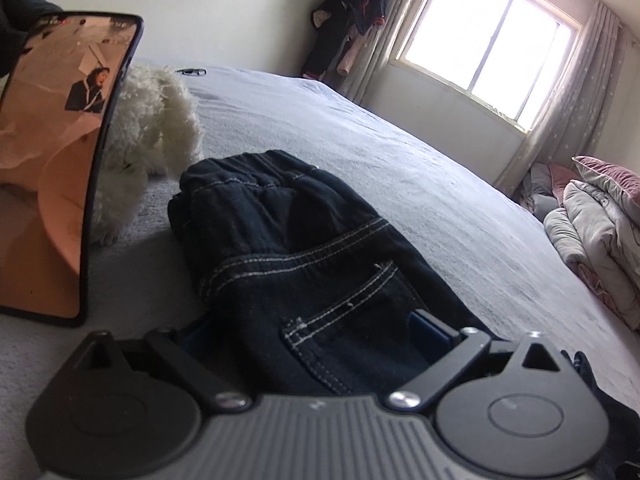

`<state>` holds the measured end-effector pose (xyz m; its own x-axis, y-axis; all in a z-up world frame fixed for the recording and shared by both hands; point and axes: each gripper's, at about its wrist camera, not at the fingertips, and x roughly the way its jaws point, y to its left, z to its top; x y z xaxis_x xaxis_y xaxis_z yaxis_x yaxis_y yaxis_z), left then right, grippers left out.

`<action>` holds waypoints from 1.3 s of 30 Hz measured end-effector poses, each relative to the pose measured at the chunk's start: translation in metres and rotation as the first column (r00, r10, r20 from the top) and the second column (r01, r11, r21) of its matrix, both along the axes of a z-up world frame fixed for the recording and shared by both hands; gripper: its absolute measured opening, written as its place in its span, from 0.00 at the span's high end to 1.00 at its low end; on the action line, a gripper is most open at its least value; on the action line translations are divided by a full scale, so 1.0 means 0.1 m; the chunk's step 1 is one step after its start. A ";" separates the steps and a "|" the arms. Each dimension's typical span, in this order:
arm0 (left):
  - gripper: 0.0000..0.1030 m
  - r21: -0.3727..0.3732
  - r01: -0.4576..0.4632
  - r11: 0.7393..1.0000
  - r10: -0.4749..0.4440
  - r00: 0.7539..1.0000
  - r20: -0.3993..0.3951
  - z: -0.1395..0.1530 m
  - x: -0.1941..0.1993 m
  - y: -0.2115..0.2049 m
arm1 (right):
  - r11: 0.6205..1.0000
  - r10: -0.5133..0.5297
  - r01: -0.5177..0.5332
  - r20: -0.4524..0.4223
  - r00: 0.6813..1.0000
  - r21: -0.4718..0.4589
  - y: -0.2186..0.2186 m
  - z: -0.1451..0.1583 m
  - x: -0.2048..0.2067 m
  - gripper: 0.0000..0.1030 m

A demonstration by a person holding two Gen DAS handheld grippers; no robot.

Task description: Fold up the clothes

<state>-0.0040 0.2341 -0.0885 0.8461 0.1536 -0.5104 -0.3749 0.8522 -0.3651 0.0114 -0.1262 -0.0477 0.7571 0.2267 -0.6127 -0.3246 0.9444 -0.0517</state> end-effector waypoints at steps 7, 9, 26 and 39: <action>0.45 -0.028 -0.094 0.995 0.094 0.996 0.002 0.00 -0.11 0.04 | 0.999 0.049 -0.049 0.024 0.998 -0.004 0.14 0.02 -0.12 0.33; 0.46 -0.067 -0.110 0.992 0.111 0.994 0.003 -0.01 -0.16 0.06 | 0.998 0.057 -0.057 0.050 0.997 0.001 0.18 0.05 -0.20 0.33; 0.31 -0.353 -0.188 0.916 0.190 0.981 -0.030 -0.01 -0.11 0.25 | 0.971 0.202 -0.208 0.063 0.977 0.120 0.76 0.11 -0.48 0.33; 0.78 -0.302 -0.254 0.919 0.263 0.965 -0.010 -0.06 -0.20 0.16 | 0.947 0.210 -0.203 0.001 0.978 0.248 0.70 -0.09 -0.42 0.43</action>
<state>-0.0242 0.2502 -0.0949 0.8133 0.2139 -0.5411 -0.5521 0.5773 -0.6016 -0.0304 -0.0561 -0.0567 0.6628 0.5219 -0.5369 -0.5120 0.8391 0.1836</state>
